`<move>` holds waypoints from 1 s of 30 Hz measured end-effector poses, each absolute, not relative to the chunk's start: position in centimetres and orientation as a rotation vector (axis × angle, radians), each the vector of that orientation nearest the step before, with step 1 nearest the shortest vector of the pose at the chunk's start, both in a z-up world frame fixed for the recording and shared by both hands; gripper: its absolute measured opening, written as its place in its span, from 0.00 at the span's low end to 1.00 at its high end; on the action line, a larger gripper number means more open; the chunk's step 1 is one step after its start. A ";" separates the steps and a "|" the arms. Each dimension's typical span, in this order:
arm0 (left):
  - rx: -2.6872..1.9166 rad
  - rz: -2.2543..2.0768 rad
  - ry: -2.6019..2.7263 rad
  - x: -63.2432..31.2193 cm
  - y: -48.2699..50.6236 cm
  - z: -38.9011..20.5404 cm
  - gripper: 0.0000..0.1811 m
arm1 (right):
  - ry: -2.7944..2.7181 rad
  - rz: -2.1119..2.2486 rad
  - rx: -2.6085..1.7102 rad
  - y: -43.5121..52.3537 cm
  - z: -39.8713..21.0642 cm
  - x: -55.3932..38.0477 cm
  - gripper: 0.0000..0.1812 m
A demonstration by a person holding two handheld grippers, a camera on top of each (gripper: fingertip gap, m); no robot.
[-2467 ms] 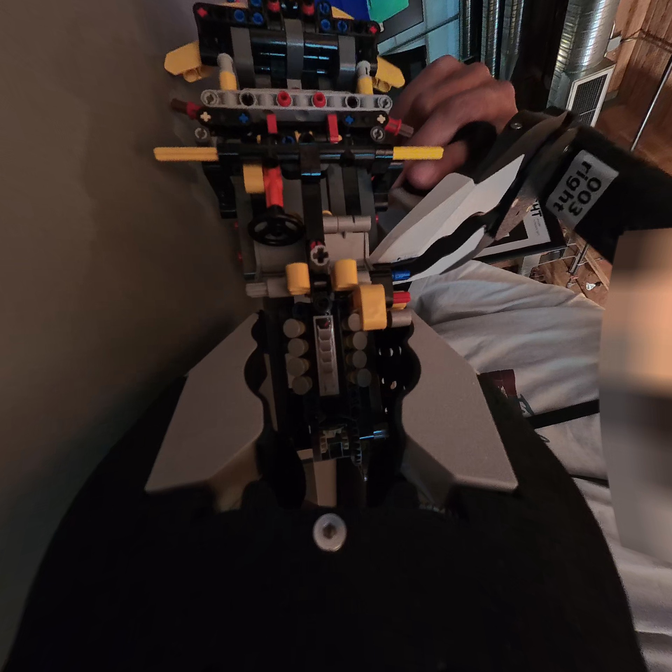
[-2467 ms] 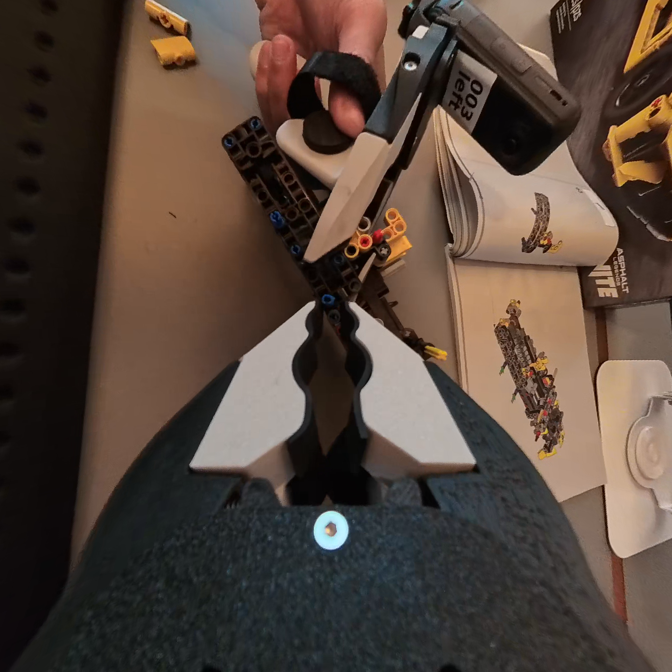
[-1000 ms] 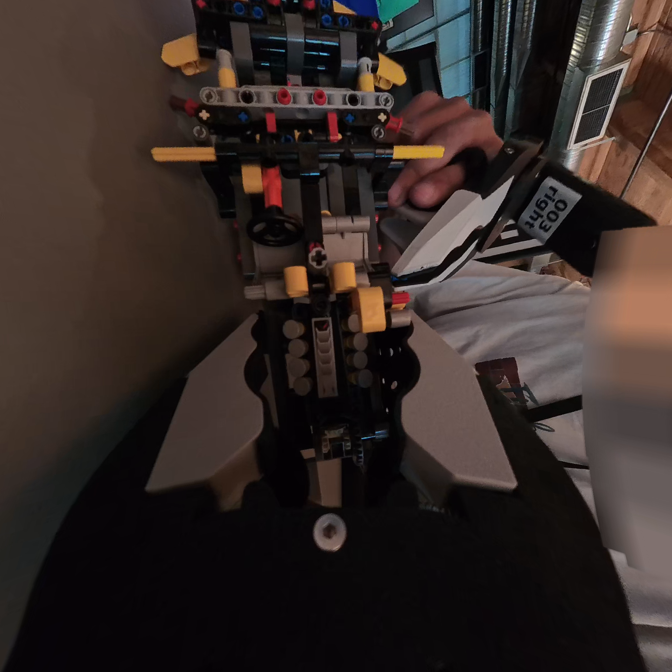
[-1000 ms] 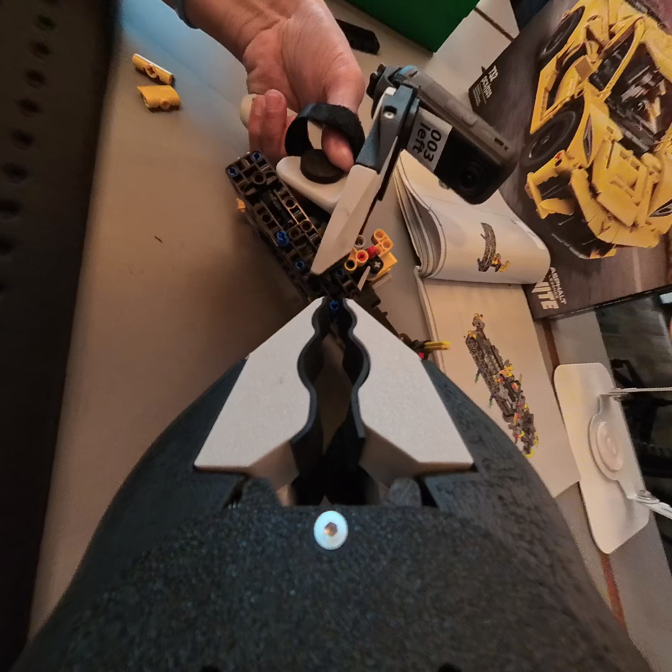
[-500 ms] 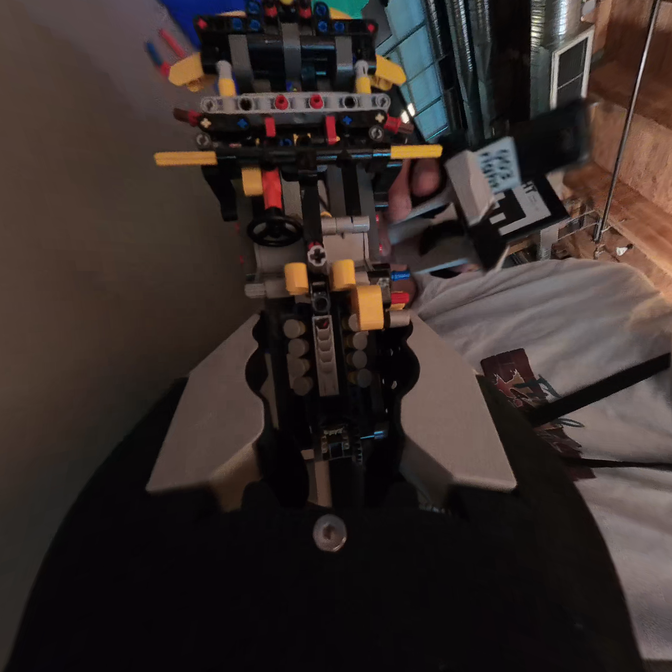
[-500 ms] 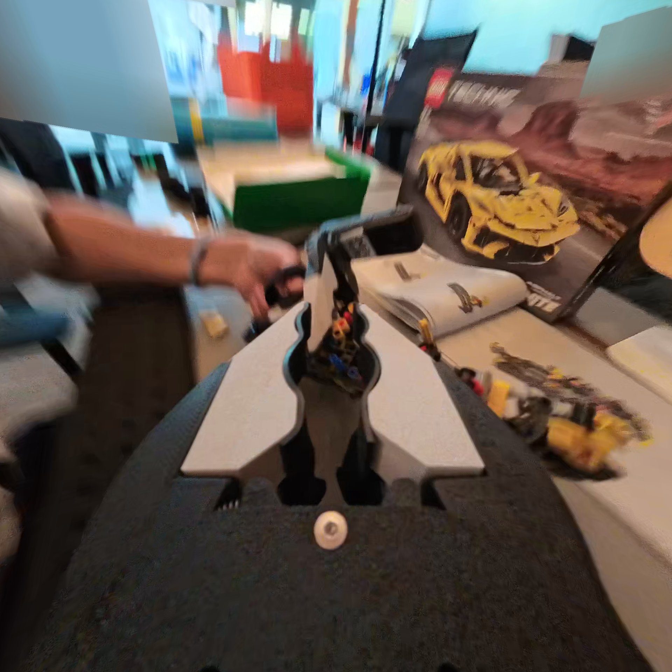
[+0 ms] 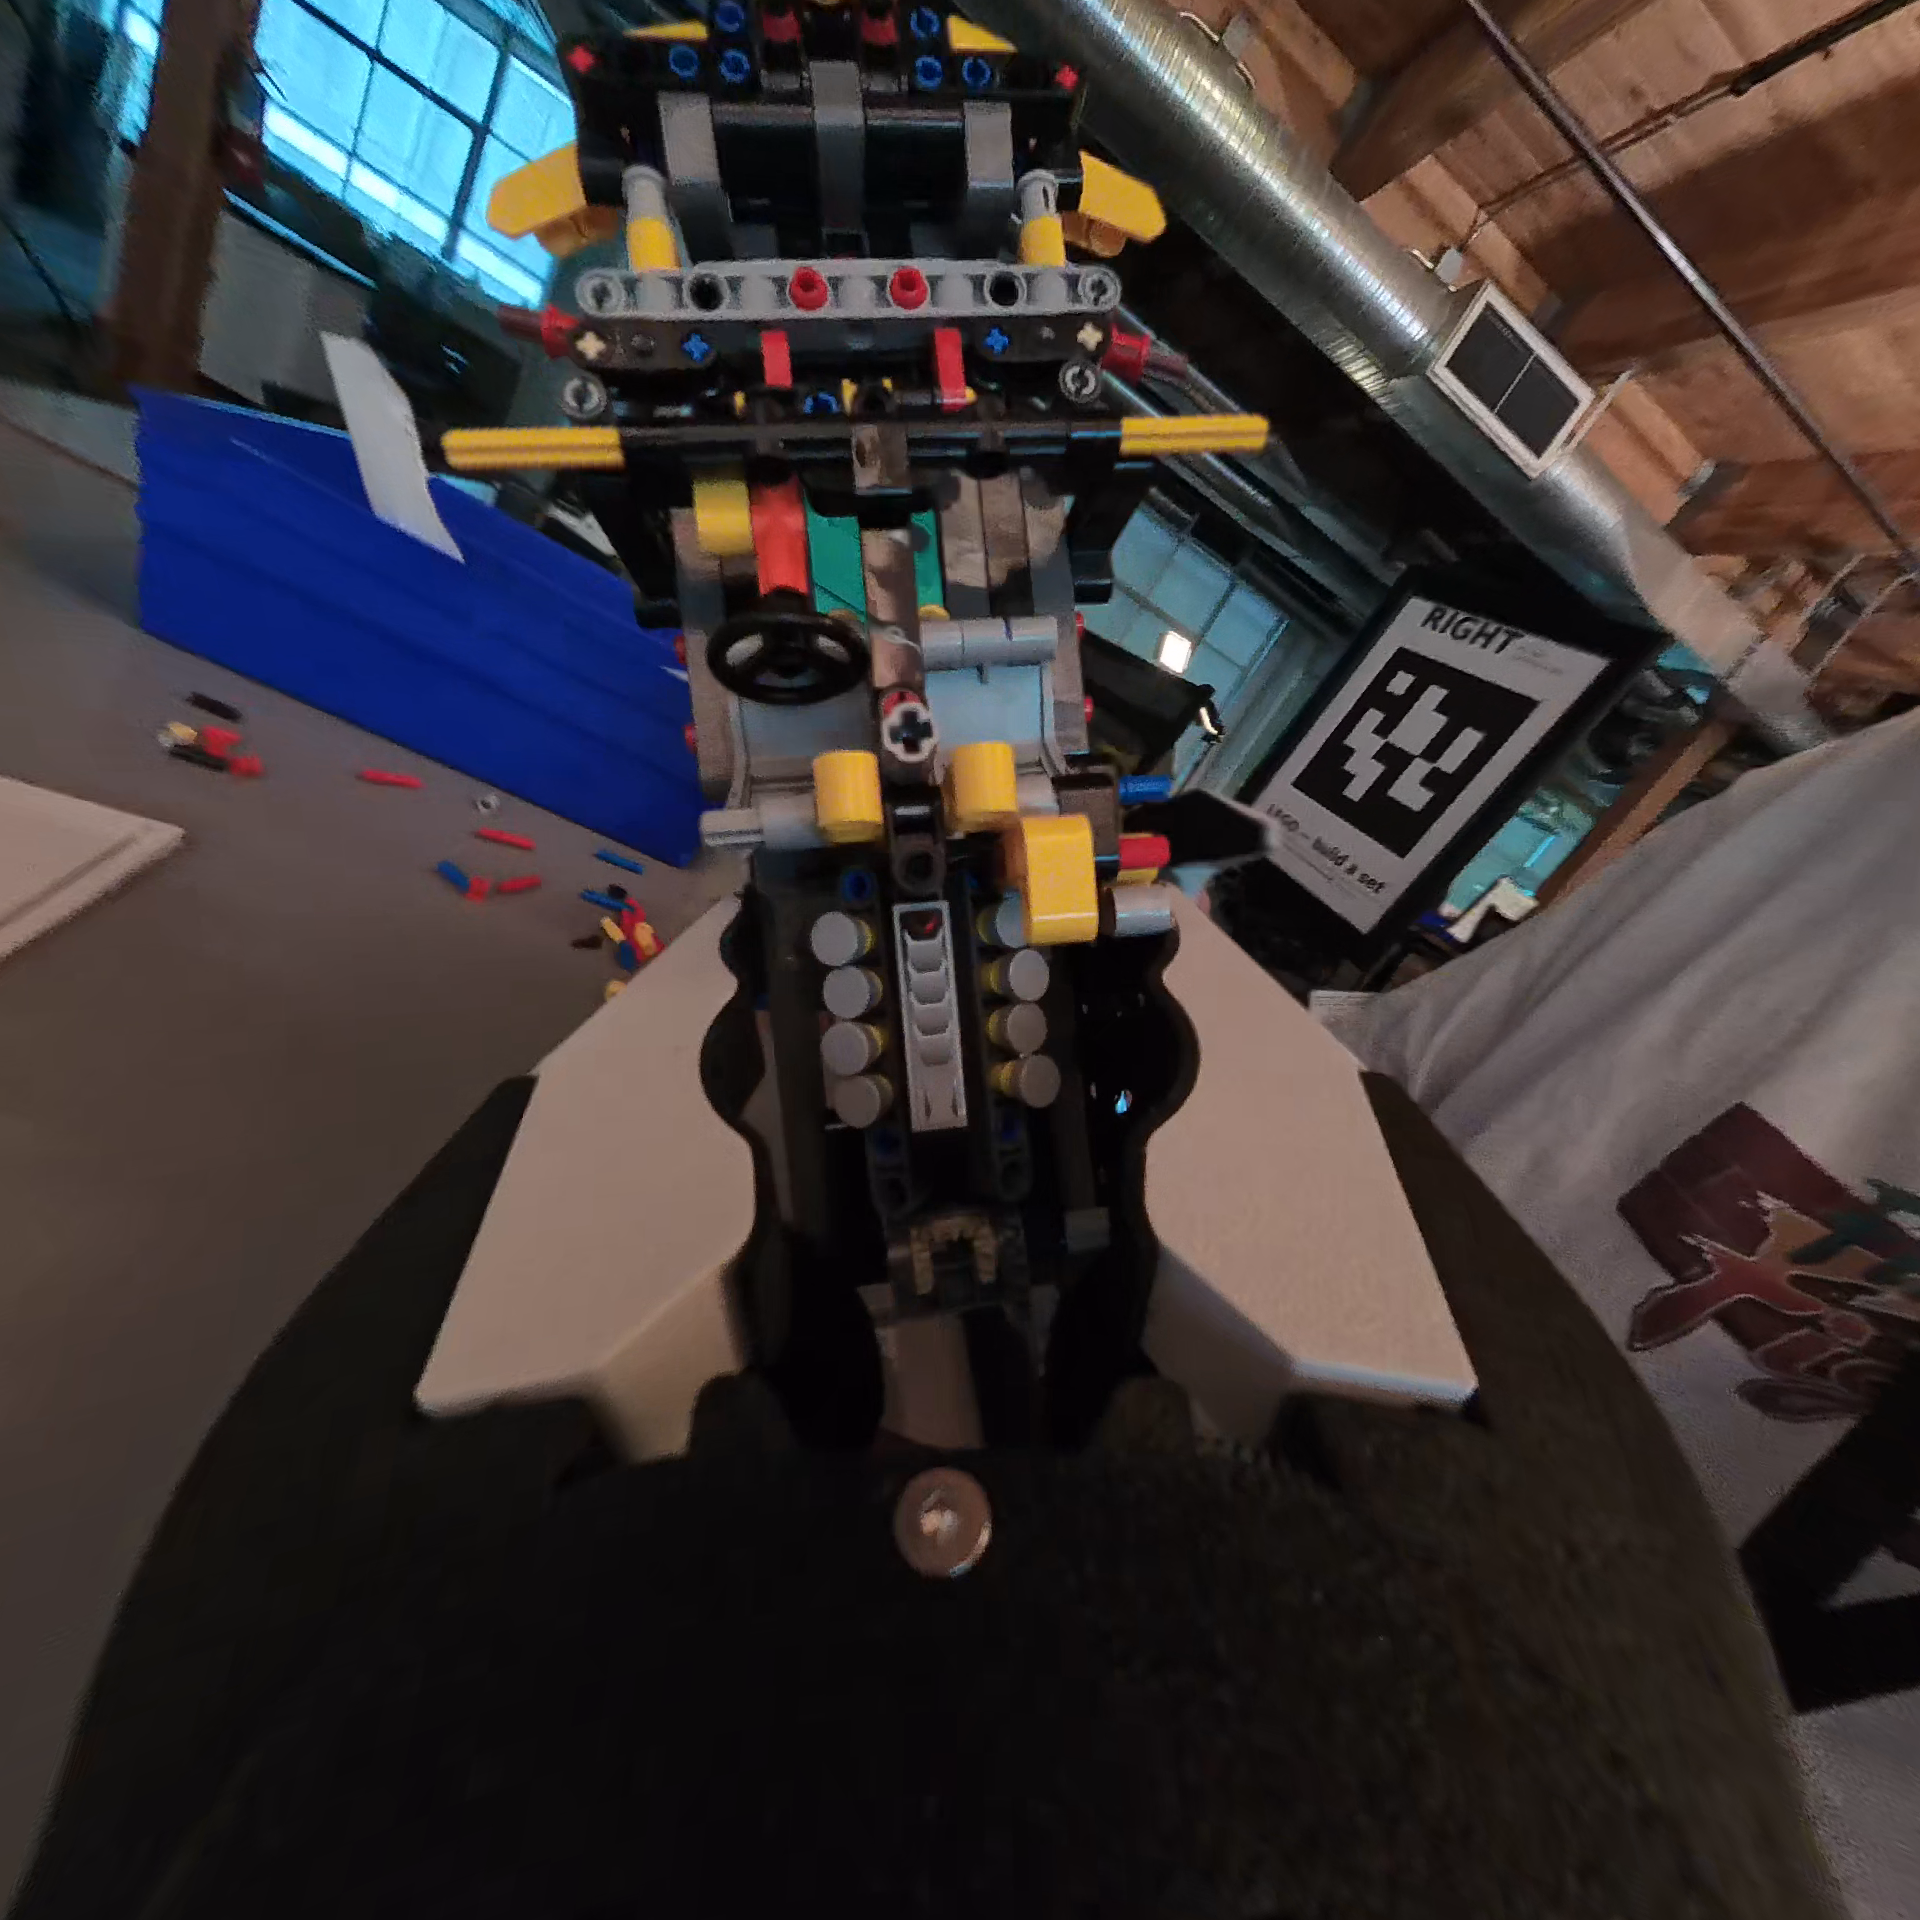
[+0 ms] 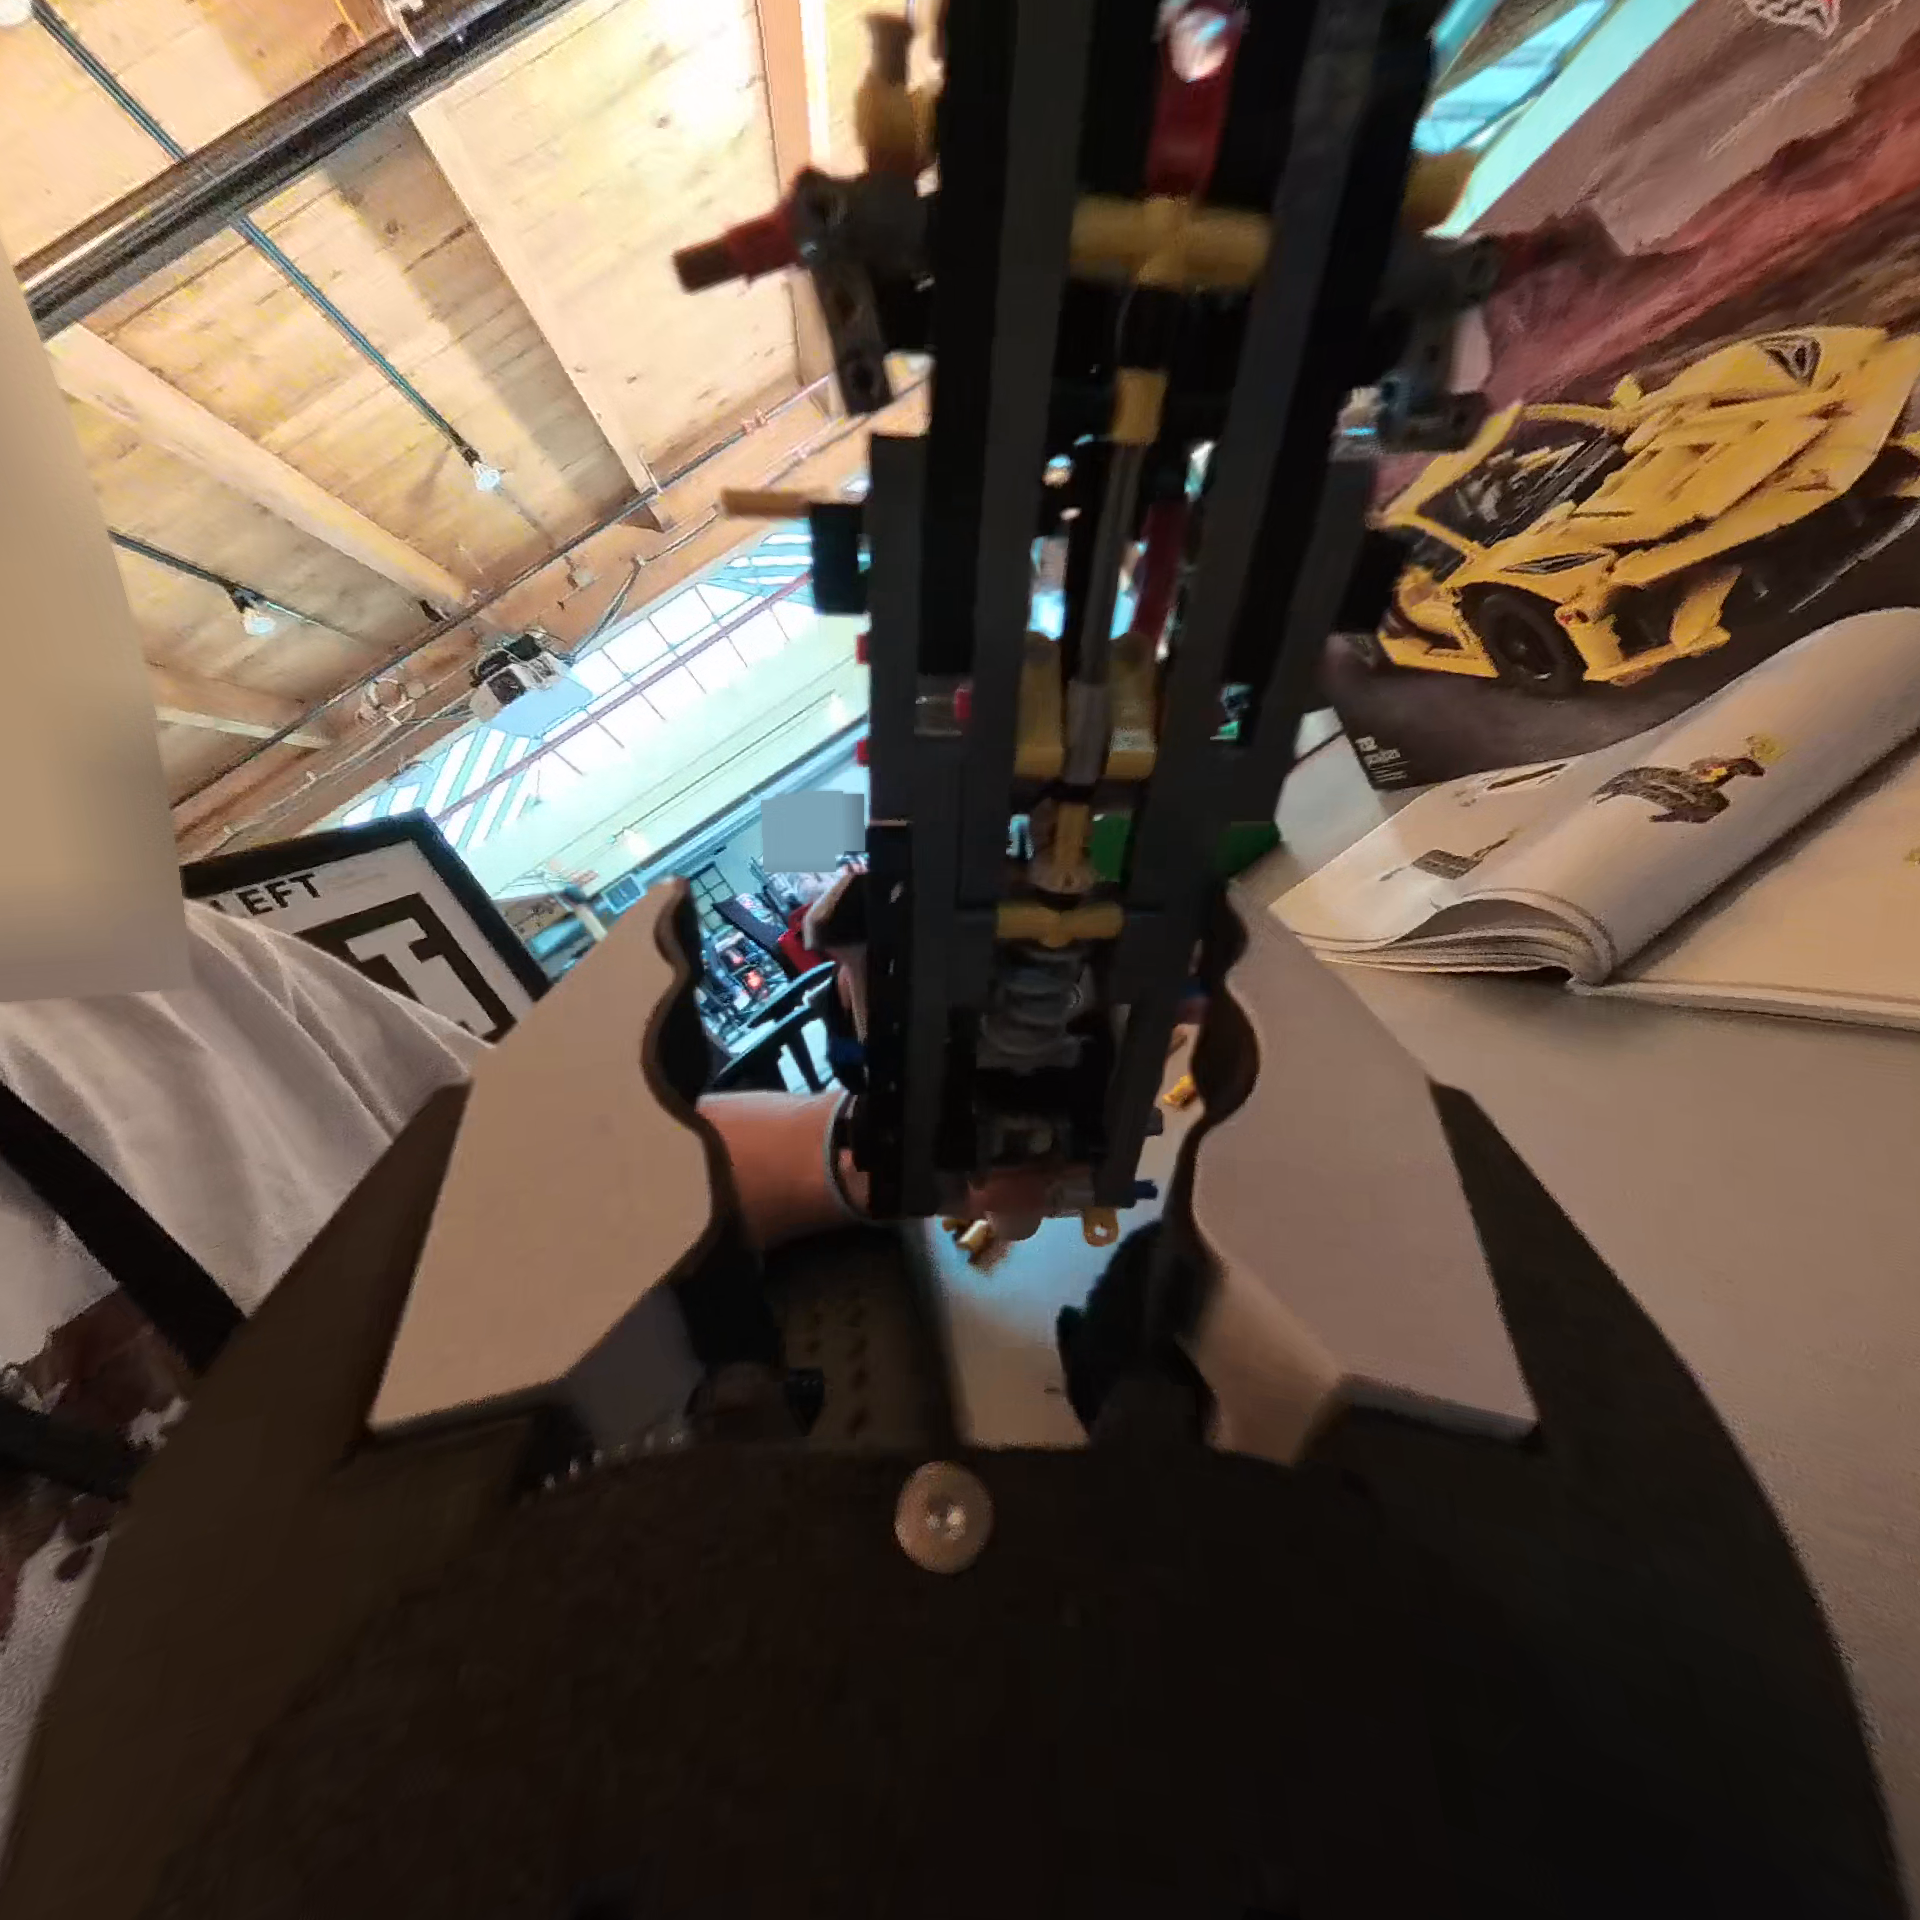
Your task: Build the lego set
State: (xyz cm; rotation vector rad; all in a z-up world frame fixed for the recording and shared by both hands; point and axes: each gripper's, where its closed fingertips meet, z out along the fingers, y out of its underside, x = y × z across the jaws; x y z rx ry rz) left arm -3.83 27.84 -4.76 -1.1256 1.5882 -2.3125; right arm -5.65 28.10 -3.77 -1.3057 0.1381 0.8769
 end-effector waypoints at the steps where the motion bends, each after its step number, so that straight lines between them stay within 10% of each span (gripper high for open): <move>1: -1.111 -2.295 1.582 -3.9 27.9 -4.6 0.41 | 0.140 0.899 -1.309 28.2 -3.7 -5.4 0.48; 8: -1.101 -2.093 1.579 -3.4 28.6 -5.2 0.41 | 0.075 0.894 -1.269 27.3 -3.2 -5.2 0.21; 30: -0.916 -1.859 1.621 -4.2 27.7 -4.7 0.41 | -0.035 0.936 -1.175 26.5 -2.7 -6.2 0.21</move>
